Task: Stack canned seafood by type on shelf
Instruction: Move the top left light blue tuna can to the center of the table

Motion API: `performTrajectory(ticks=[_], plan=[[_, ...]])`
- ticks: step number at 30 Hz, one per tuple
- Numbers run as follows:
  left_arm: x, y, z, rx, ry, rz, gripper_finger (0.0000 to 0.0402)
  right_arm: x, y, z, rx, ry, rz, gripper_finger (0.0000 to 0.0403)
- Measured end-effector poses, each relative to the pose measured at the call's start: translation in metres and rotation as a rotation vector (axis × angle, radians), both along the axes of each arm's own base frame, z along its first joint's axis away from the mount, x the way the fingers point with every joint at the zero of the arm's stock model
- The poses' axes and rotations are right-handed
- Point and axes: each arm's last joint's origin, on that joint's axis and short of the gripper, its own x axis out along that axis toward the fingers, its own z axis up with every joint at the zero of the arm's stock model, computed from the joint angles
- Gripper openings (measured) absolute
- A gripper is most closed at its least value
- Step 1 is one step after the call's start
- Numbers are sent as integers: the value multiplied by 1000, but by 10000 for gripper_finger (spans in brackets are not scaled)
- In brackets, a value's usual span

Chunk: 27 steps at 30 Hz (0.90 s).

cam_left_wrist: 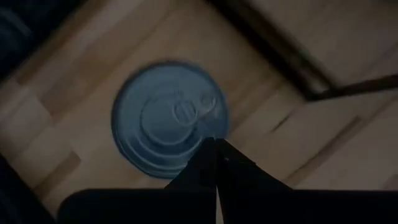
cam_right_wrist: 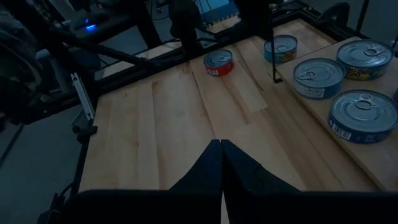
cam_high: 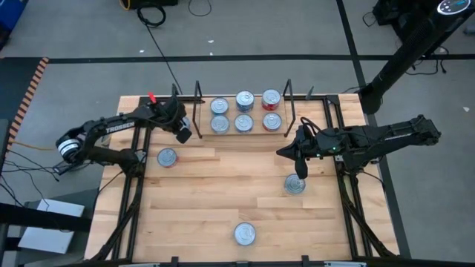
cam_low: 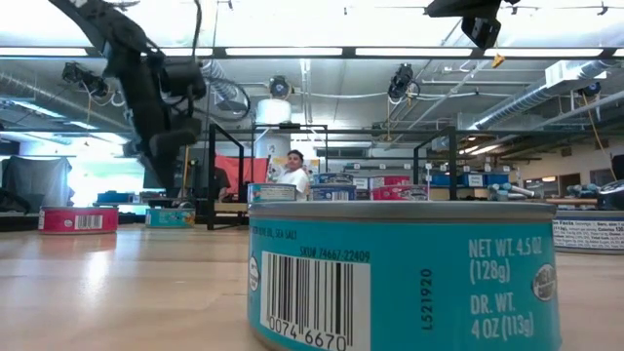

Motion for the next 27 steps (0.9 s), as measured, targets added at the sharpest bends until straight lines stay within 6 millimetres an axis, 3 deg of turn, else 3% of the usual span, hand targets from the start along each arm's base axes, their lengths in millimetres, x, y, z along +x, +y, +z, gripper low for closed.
performTrajectory(ticks=[8,16,27], plan=[[-1,3,-31,-18,56,25,0,0,0,0,17,-1,-9,8],[3,-9,-34,-107,59,-3,0,0,0,0,24,-1,-12,8],[18,-48,-36,-237,80,-77,0,0,0,0,21,-1,-11,8]])
